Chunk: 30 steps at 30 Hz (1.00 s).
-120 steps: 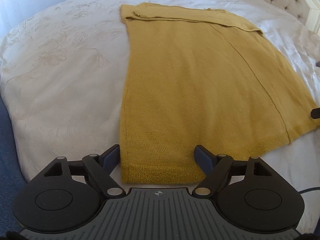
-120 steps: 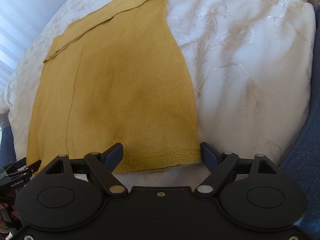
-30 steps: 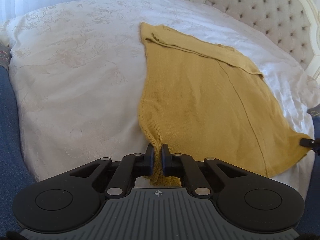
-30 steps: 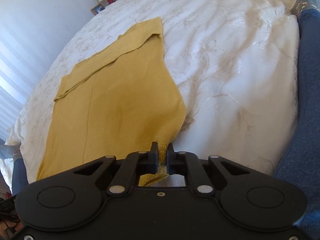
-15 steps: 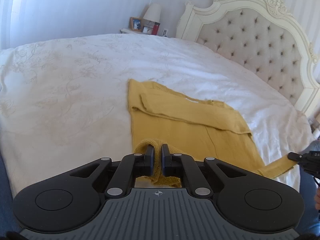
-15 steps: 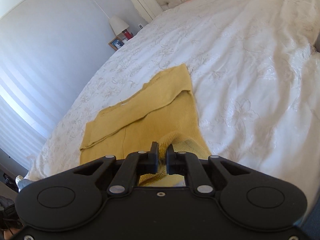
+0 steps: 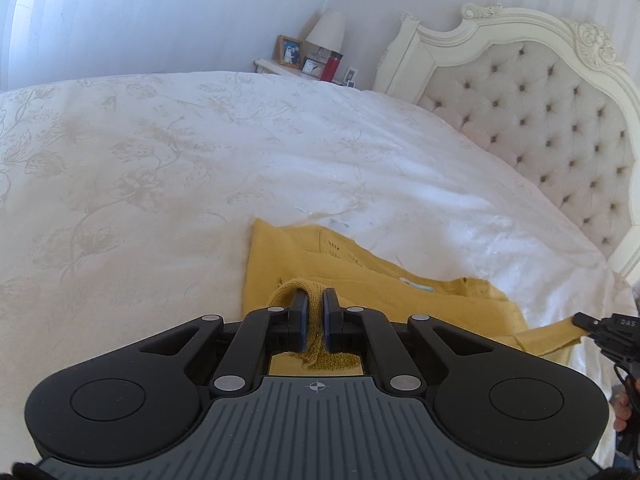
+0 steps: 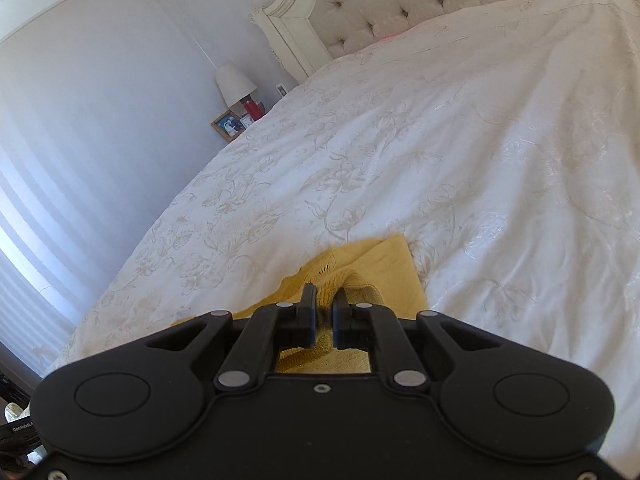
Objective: Fold small clothes
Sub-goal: 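Lift the hem with both grippers and fold it toward the collar, then open both grippers and lay the folded hem flat on the sweater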
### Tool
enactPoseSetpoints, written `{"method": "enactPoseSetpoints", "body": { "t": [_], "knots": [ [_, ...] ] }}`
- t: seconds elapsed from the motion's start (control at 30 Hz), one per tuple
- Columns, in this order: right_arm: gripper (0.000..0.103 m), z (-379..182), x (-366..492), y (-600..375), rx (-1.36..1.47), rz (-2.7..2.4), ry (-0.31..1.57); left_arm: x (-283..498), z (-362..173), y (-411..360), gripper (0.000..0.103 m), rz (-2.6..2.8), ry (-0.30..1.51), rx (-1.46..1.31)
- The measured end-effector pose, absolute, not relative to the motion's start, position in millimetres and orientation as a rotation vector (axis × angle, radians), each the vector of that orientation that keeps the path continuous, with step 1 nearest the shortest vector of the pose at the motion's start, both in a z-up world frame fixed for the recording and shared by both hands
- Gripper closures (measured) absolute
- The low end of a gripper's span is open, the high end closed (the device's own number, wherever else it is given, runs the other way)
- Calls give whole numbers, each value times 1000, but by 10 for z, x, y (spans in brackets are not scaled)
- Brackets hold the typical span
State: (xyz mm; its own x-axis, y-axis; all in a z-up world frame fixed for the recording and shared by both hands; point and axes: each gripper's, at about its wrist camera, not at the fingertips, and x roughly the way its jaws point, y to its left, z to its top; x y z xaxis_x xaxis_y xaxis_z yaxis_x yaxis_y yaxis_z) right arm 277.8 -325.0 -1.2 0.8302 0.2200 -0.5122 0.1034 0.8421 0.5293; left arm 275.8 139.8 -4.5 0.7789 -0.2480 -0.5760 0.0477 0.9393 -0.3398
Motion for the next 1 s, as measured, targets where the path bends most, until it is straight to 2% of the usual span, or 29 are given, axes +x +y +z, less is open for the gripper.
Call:
{"method": "enactPoseSetpoints", "body": {
  "t": [0.27, 0.5, 0.53, 0.7, 0.73, 0.77, 0.83, 1.0],
  "knots": [
    [90, -410, 3403, -3208, 613, -12, 674, 3371, -336, 1467, 96, -106, 717, -345],
    [88, -627, 3618, -3153, 566, -55, 724, 3634, -517, 1492, 95, -48, 716, -308],
    [82, -640, 3625, -3158, 566, -57, 722, 3654, -512, 1507, 94, -24, 702, -303],
    [74, -619, 3609, -3233, 591, -55, 691, 3607, -365, 1572, 93, 18, 645, -248],
    [63, -589, 3579, -3246, 580, -67, 675, 3579, -327, 1573, 88, 14, 637, -229],
    [48, -551, 3540, -3262, 563, -84, 654, 3529, -290, 1559, 79, 10, 626, -207],
    [38, -480, 3461, -3290, 540, -99, 614, 3412, -234, 1506, 76, -7, 598, -155],
    [38, -348, 3249, -3201, 459, -36, 602, 3154, -267, 1258, 75, -83, 604, -25]
  ]
}}
